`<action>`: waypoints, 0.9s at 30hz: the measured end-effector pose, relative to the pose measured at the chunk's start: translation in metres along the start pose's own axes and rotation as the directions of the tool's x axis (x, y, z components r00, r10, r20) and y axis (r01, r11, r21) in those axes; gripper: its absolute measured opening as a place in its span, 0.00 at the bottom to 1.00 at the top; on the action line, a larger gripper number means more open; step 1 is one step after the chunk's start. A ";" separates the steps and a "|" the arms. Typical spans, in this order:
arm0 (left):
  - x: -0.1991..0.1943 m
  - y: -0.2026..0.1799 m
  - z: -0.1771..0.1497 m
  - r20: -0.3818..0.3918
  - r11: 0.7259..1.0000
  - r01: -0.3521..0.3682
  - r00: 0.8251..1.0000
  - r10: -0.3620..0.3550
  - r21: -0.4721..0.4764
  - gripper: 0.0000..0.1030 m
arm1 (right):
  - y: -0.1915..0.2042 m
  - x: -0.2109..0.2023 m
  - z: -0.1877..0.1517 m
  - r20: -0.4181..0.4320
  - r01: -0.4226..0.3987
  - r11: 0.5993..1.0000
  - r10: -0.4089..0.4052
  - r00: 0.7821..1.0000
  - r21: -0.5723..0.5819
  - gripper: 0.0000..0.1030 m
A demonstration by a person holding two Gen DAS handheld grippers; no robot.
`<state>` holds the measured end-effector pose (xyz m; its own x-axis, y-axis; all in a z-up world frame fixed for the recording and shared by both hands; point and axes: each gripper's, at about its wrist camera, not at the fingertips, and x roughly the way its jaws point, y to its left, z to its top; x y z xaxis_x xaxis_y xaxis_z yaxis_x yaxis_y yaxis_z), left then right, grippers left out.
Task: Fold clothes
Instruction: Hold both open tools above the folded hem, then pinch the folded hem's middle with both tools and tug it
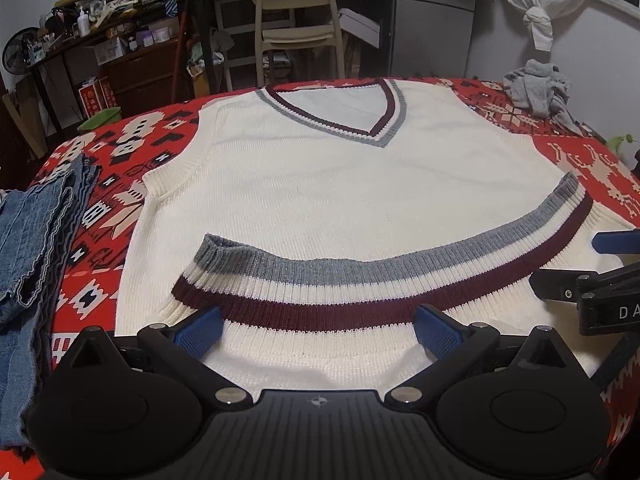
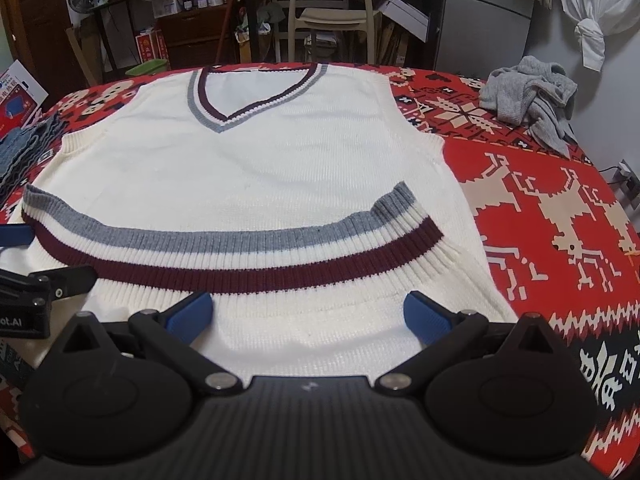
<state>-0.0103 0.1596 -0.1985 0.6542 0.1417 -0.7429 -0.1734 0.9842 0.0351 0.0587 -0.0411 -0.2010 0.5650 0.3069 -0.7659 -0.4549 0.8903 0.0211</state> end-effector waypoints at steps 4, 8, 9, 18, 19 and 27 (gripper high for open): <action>-0.002 0.001 -0.007 0.045 1.000 0.012 0.999 -0.012 0.007 1.00 | 0.000 -0.001 -0.005 0.033 0.001 1.000 -0.001 0.999 0.000 0.99; -0.005 0.000 -0.011 0.081 1.000 0.010 0.997 -0.011 0.009 1.00 | 0.000 -0.003 -0.008 0.055 -0.001 1.000 0.001 0.998 -0.004 0.99; -0.005 -0.001 -0.011 0.079 1.000 0.007 0.997 -0.008 0.010 1.00 | 0.000 -0.003 -0.009 0.058 0.000 1.000 0.001 0.998 -0.003 0.99; -0.014 0.013 -0.002 0.080 0.998 0.051 0.995 -0.054 0.037 0.74 | -0.003 -0.010 -0.007 0.067 -0.017 1.000 0.019 0.998 -0.026 0.92; -0.019 0.016 0.000 0.086 0.998 0.049 0.995 -0.052 0.042 0.70 | -0.006 -0.013 -0.005 0.071 -0.025 0.999 0.027 0.997 -0.029 0.91; -0.045 0.054 0.018 0.150 0.992 0.019 0.988 -0.038 0.125 0.68 | -0.038 -0.032 0.022 0.121 -0.100 0.992 0.109 0.987 -0.079 0.79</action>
